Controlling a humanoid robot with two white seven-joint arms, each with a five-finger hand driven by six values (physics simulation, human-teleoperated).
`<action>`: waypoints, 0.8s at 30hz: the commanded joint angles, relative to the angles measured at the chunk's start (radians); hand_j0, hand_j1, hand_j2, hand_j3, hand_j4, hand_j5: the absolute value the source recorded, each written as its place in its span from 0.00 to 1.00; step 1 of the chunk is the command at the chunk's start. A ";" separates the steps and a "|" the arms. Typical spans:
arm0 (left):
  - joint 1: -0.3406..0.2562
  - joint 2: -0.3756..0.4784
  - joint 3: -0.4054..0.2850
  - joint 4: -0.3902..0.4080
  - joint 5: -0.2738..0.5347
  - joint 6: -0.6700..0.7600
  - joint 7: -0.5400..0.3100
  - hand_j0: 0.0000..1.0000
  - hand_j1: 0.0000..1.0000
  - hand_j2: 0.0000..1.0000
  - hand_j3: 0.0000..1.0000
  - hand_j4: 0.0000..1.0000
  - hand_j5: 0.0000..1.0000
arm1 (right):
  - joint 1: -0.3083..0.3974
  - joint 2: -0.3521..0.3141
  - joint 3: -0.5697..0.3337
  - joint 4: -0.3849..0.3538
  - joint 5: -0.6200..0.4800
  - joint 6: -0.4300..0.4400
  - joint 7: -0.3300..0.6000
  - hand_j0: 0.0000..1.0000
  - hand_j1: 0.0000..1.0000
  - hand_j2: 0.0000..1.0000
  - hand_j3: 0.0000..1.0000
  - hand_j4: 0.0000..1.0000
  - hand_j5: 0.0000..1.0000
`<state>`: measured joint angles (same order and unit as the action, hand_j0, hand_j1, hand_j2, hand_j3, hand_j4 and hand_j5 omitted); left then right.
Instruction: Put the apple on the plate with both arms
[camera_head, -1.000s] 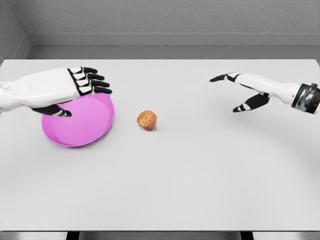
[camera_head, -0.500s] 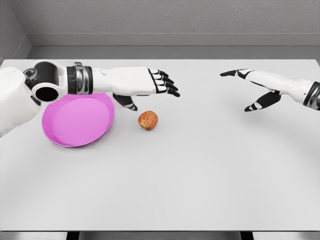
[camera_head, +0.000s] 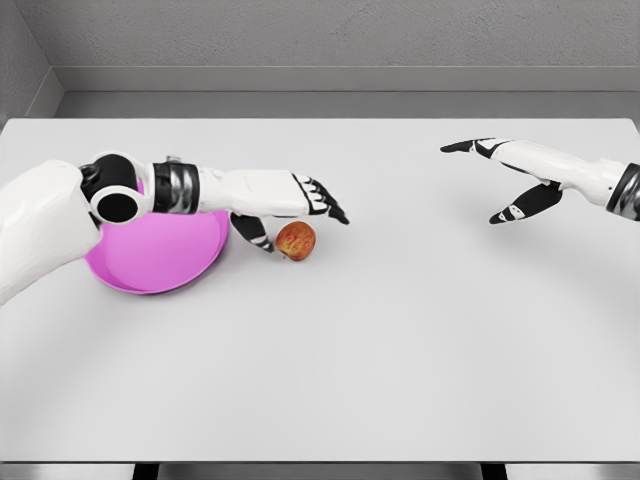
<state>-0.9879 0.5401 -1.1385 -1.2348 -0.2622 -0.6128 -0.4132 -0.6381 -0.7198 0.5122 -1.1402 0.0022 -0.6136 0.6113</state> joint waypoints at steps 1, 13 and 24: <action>0.005 0.003 -0.010 0.005 0.008 0.002 0.001 0.96 0.96 0.96 0.96 0.96 0.96 | 0.000 -0.001 0.000 0.000 -0.007 0.003 0.000 1.00 1.00 1.00 1.00 1.00 1.00; 0.020 -0.025 -0.017 0.066 -0.003 0.002 0.004 0.97 0.97 0.97 0.97 0.97 0.97 | 0.000 -0.001 0.000 -0.001 -0.007 0.003 0.000 1.00 1.00 1.00 1.00 1.00 1.00; 0.028 -0.055 -0.024 0.136 -0.009 0.002 0.005 0.97 0.97 0.97 0.97 0.97 0.97 | -0.006 -0.003 -0.081 -0.026 -0.010 0.003 0.000 1.00 1.00 1.00 1.00 1.00 1.00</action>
<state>-0.9603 0.4894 -1.1620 -1.1098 -0.2774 -0.6127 -0.4085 -0.6427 -0.7199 0.4585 -1.1584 0.0009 -0.6137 0.6113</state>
